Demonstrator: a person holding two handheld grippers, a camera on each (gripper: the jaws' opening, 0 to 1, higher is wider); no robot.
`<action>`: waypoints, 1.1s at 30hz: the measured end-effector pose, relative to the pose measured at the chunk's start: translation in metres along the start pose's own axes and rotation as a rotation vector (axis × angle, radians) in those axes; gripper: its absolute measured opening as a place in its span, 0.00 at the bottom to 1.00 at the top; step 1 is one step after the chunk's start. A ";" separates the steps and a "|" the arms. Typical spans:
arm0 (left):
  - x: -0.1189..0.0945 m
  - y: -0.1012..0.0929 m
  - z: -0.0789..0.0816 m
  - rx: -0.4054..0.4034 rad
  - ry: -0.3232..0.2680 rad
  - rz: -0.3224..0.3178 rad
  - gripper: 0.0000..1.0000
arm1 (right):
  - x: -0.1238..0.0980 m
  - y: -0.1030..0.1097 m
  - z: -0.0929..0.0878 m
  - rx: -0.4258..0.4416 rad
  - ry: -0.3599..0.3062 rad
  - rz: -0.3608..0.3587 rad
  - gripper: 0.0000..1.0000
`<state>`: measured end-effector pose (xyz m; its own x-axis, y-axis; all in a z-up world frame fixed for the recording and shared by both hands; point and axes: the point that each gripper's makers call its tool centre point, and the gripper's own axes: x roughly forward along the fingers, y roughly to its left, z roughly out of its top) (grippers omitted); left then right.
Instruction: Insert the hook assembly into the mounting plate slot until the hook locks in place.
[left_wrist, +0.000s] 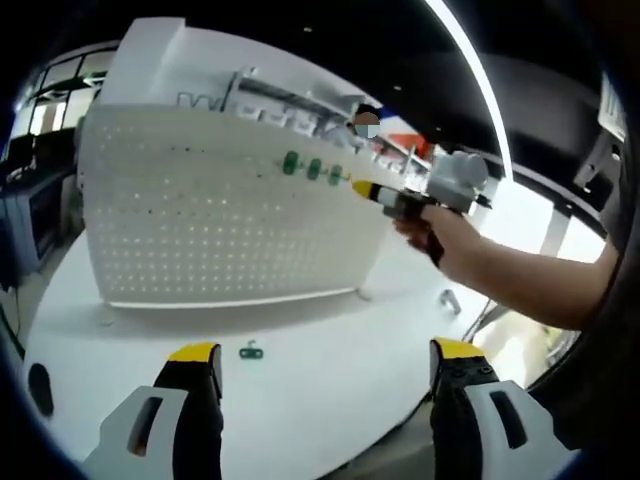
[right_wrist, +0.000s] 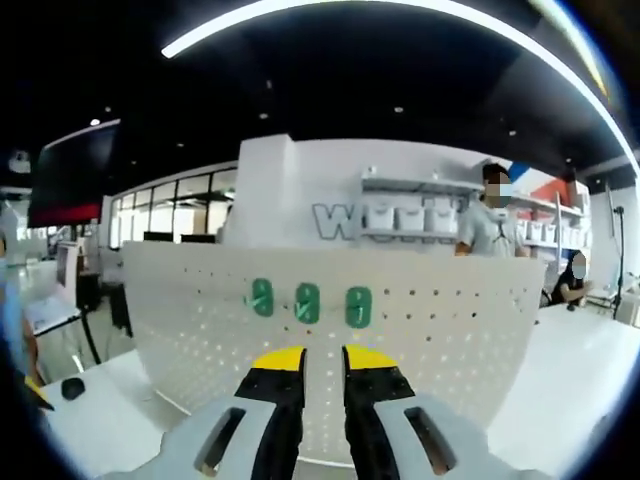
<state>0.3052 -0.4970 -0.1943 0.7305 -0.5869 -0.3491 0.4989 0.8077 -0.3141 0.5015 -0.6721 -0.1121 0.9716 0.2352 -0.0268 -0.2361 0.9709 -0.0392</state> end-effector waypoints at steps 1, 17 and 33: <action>-0.001 0.000 -0.001 -0.001 0.000 0.002 0.87 | -0.003 0.004 -0.004 -0.009 0.013 0.012 0.13; -0.008 -0.001 -0.002 -0.005 -0.014 0.014 0.86 | -0.062 0.021 -0.061 -0.084 0.129 0.068 0.13; -0.006 -0.004 -0.004 -0.002 -0.010 0.008 0.86 | -0.113 0.053 -0.111 -0.072 0.243 0.147 0.13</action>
<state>0.2970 -0.4967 -0.1949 0.7391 -0.5799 -0.3427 0.4920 0.8122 -0.3133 0.3777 -0.6522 -0.2215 0.8967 0.3469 -0.2751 -0.3827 0.9197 -0.0877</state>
